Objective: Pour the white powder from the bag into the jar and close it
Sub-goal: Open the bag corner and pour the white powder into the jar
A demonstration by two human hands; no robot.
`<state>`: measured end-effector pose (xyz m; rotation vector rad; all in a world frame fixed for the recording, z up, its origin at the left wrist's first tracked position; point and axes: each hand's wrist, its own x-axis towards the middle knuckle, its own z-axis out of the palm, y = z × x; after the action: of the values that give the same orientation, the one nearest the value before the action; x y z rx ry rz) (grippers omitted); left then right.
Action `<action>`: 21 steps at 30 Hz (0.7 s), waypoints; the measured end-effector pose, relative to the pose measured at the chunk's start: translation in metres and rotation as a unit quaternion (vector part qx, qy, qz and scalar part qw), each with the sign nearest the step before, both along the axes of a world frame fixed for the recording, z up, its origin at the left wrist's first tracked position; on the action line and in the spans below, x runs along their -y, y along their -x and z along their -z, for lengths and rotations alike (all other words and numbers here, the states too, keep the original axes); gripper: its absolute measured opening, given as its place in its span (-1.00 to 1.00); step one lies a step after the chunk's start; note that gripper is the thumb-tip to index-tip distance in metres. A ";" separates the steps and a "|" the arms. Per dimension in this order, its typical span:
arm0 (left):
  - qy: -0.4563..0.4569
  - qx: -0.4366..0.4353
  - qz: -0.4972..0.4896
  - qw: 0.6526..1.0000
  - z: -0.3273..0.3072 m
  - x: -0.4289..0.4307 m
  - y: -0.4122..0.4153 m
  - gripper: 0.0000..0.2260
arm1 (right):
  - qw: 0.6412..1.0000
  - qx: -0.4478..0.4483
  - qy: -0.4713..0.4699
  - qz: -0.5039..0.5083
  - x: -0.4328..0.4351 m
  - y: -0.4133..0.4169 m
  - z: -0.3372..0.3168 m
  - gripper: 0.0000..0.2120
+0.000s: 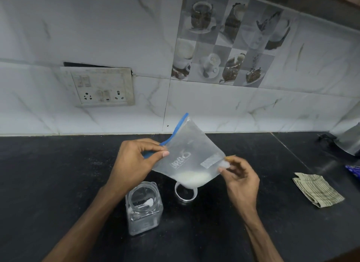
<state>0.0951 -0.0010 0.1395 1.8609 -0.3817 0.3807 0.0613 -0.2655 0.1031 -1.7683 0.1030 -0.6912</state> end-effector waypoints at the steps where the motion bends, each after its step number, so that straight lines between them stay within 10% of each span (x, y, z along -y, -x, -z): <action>1: 0.012 0.001 0.000 1.000 0.001 0.000 0.003 -0.85 | 1.000 -0.005 -0.024 0.001 0.002 0.000 -0.003 -0.60; 21: 0.087 -0.031 -0.051 0.994 0.063 -0.019 0.051 -0.77 | 0.983 0.085 0.162 -0.031 -0.014 0.025 -0.048 -0.71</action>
<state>0.0437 0.0180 0.0768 1.7205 -0.2042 0.4116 0.0361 -0.2514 0.1511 -2.0027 -0.1903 -0.8480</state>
